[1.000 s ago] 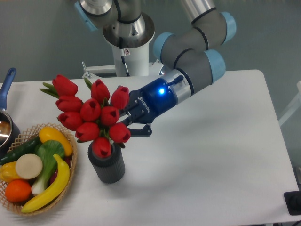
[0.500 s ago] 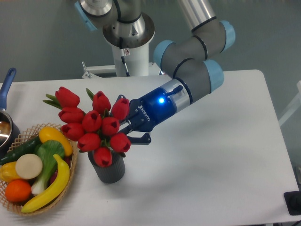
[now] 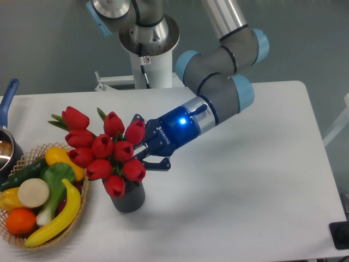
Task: Insert the flowers into the vase
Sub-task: 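Lower the tulip stems into the black vase opening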
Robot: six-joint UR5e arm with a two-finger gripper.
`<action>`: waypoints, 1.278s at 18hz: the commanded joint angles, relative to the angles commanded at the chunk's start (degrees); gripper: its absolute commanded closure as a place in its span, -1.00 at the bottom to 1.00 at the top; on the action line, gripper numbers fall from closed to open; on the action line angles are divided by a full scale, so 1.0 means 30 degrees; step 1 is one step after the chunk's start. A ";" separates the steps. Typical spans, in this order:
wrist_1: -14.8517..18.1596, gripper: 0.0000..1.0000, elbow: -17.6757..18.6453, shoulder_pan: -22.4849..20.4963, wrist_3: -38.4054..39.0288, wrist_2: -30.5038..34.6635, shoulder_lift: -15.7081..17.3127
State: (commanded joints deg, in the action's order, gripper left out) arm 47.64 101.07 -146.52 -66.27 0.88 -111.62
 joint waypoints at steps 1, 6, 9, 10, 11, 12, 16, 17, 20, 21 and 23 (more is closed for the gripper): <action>0.0000 0.56 0.0029 0.0030 -0.0030 0.0000 -0.0059; 0.0000 0.56 0.0352 0.0088 -0.0059 0.0000 -0.0089; 0.0000 0.56 0.0469 0.0088 -0.0466 0.0029 -0.0322; 0.0000 0.56 0.0643 0.0088 -0.0875 0.0029 -0.0497; 0.0000 0.56 0.1051 0.0088 -0.1605 0.0029 -0.0586; 0.0000 0.56 0.1258 0.0088 -0.2018 0.0000 -0.0587; 0.0000 0.56 0.1669 0.0176 -0.2139 0.0000 -0.0704; 0.0000 0.56 0.1699 0.0205 -0.2168 0.0000 -0.0733; 0.0000 0.56 0.1700 0.0206 -0.2286 0.0029 -0.0821; -0.0029 0.56 0.1729 0.0206 -0.2315 0.0029 -0.0908; -0.0029 0.56 0.1962 0.0206 -0.3044 0.0059 -0.1084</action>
State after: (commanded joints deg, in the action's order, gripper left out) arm 47.55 106.96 -145.90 -75.40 1.05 -114.87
